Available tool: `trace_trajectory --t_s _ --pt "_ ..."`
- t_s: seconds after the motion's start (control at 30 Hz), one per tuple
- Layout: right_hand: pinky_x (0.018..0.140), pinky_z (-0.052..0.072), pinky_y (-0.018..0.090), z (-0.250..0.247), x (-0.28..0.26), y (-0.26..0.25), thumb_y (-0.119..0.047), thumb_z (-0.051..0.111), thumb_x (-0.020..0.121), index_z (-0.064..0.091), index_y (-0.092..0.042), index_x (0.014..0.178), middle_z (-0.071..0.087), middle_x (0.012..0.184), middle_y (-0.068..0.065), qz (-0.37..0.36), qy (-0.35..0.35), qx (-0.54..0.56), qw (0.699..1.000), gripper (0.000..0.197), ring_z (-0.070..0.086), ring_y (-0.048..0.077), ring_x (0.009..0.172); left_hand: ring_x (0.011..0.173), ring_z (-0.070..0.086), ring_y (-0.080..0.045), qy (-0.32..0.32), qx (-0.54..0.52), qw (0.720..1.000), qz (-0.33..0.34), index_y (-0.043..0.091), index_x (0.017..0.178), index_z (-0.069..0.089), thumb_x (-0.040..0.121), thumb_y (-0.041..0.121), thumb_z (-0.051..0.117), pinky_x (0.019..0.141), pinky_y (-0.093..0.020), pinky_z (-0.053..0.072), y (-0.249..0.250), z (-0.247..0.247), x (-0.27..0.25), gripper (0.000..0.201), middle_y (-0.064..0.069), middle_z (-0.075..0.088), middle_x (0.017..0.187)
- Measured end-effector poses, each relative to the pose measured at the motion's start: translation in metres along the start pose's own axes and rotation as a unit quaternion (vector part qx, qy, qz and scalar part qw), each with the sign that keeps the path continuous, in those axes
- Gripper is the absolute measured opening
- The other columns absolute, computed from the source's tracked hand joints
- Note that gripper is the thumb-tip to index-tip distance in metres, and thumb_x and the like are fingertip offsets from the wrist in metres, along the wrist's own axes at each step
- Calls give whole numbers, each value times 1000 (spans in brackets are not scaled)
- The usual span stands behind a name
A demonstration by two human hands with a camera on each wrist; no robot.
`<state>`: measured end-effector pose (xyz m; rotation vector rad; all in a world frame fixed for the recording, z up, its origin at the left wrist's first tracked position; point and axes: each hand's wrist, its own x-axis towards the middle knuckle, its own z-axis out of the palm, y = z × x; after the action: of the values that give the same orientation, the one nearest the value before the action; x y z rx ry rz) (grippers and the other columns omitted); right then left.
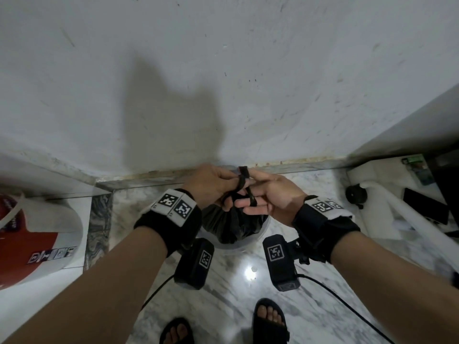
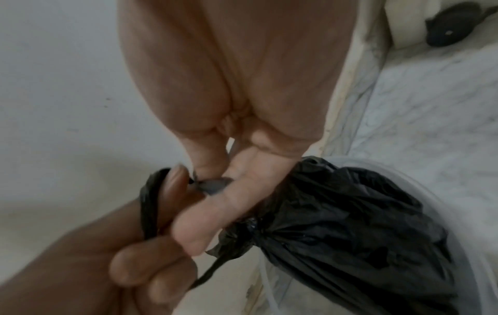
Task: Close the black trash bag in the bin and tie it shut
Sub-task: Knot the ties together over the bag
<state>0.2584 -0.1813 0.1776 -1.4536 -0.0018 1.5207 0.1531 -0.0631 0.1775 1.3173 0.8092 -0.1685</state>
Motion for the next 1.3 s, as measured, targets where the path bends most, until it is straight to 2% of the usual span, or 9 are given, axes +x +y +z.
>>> trace_trajectory --t_s 0.23,0.33,0.5,0.7,0.9,1.0,1.13,1.2,1.3 --pt "39 44 21 -4 5 3 16 50 81 57 -9 125 61 92 17 -59 -52 -167 983 51 71 19 70 32 43 -12 12 105 994 0 16 59 66 79 18 66 34 -20 34 -4 5 10 21 1 53 38" --pt "42 36 19 -8 5 4 13 58 77 63 3 103 69 74 6 -79 -54 -186 978 29 67 11 59 37 50 -8 -50 124 991 3 14 64 64 82 17 65 37 -20 41 2 0 6 18 -3 56 49" --pt "56 39 17 -7 15 -5 -1 77 65 59 -19 51 48 51 -6 -150 43 -277 948 28 45 6 49 54 62 -12 -29 113 993 13 3 94 70 80 18 66 51 -20 54 7 -10 7 21 -11 66 70" --pt "58 35 25 -30 15 -19 -11 75 64 66 -6 64 60 55 2 -125 64 -178 974 10 45 16 56 52 66 -7 48 209 976 31 12 76 70 81 18 66 56 -21 53 3 -37 10 9 -2 69 59" --pt "57 37 26 -44 18 -16 -21 78 66 65 -18 61 44 47 -2 -91 20 -225 970 14 38 13 49 51 64 -4 85 332 937 65 20 73 69 79 29 65 53 -15 47 -3 -43 11 13 0 71 62" --pt "66 40 30 -48 20 -24 -8 70 69 62 -12 61 56 57 4 -117 32 -136 983 12 46 16 58 48 61 0 115 353 924 87 19 76 69 80 31 63 50 -12 44 -4 -46 14 14 2 71 63" --pt "56 34 30 -56 22 -19 -15 69 54 51 -14 46 42 43 4 -86 76 -109 987 19 33 17 43 64 64 -16 103 442 885 103 22 72 66 78 37 60 64 -31 51 -6 -46 21 16 1 70 66" --pt "52 29 28 -53 18 -12 -17 73 69 55 -18 50 35 43 1 -59 48 -211 975 26 29 15 43 67 63 -20 104 463 875 100 23 71 64 77 39 58 66 -36 52 -9 -51 22 17 1 69 67" --pt "61 36 29 -57 17 -12 -18 69 80 62 -16 56 42 56 9 -83 47 -146 985 25 36 16 50 66 61 -19 108 480 864 107 25 72 62 75 43 54 63 -33 50 -14 -60 19 20 4 67 67"
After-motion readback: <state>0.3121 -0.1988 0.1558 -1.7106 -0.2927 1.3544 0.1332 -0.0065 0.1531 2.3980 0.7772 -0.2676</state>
